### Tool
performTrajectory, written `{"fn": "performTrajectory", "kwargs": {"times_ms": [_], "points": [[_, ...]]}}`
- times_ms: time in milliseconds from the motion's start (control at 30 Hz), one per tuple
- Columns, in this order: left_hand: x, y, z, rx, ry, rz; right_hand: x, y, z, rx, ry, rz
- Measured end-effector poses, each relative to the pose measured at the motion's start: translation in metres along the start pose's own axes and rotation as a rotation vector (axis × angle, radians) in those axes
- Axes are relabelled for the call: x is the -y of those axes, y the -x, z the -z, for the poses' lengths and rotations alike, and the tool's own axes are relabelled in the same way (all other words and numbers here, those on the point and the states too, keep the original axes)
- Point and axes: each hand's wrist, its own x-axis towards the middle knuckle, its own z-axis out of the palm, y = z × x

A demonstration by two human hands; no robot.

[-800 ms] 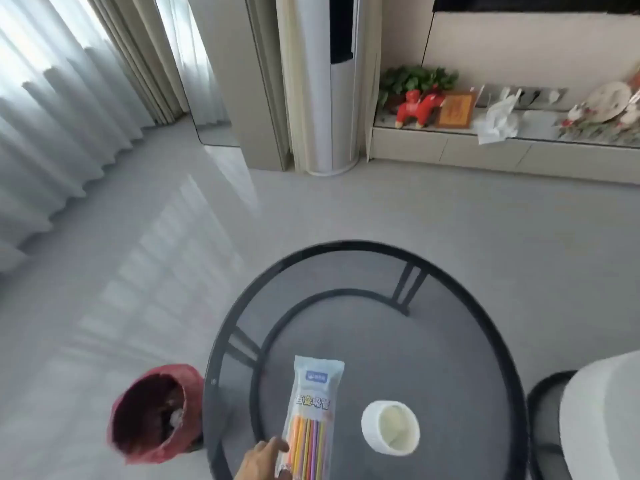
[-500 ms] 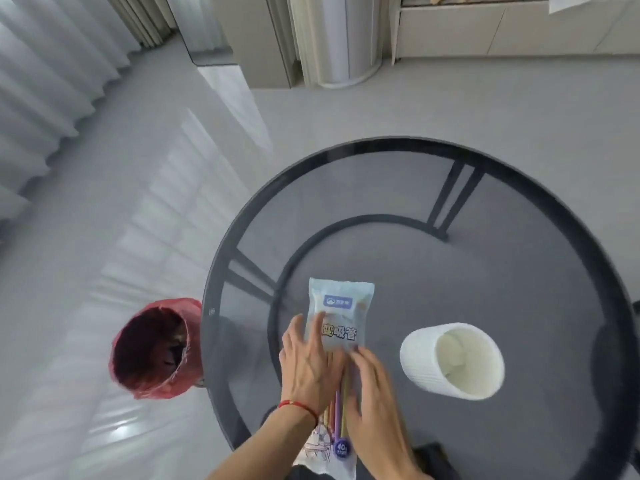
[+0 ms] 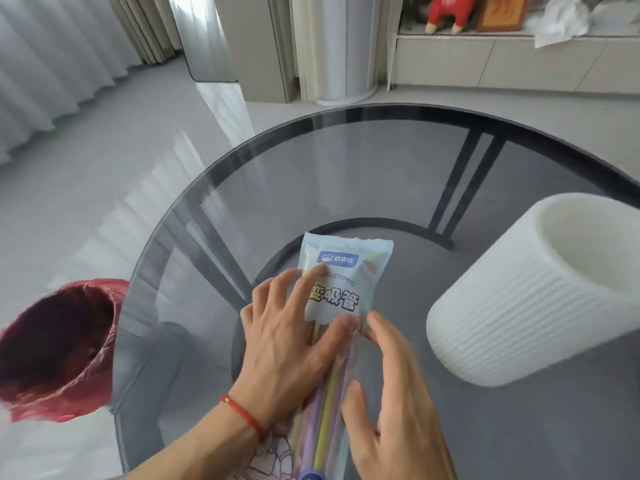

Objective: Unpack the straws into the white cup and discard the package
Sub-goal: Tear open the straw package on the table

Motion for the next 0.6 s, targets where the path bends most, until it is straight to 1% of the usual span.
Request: {"fn": "performTrajectory", "kwargs": {"times_ms": [133,200,233,333,433,533,600], "points": [[0.006,0.002,0.003,0.025,0.064,-0.057,-0.001,0.007,-0.001,-0.01,-0.016,0.0],[0.005,0.007,0.006,0.031,0.074,-0.076,0.007,0.018,0.003,0.065,0.03,0.034],[0.002,0.01,0.013,0.045,0.068,-0.087,0.012,0.025,0.004,0.077,0.07,0.061],[-0.004,0.021,0.026,0.184,0.019,-0.108,0.021,0.05,0.009,0.08,0.134,0.059],[-0.012,0.033,0.053,0.317,-0.106,-0.252,0.03,0.074,0.023,0.03,0.159,0.009],[-0.015,0.048,0.08,0.41,-0.224,-0.441,0.03,0.087,0.044,0.042,0.249,-0.001],[-0.012,0.048,0.095,0.459,-0.279,-0.536,0.025,0.08,0.057,0.084,0.318,-0.026]]}}
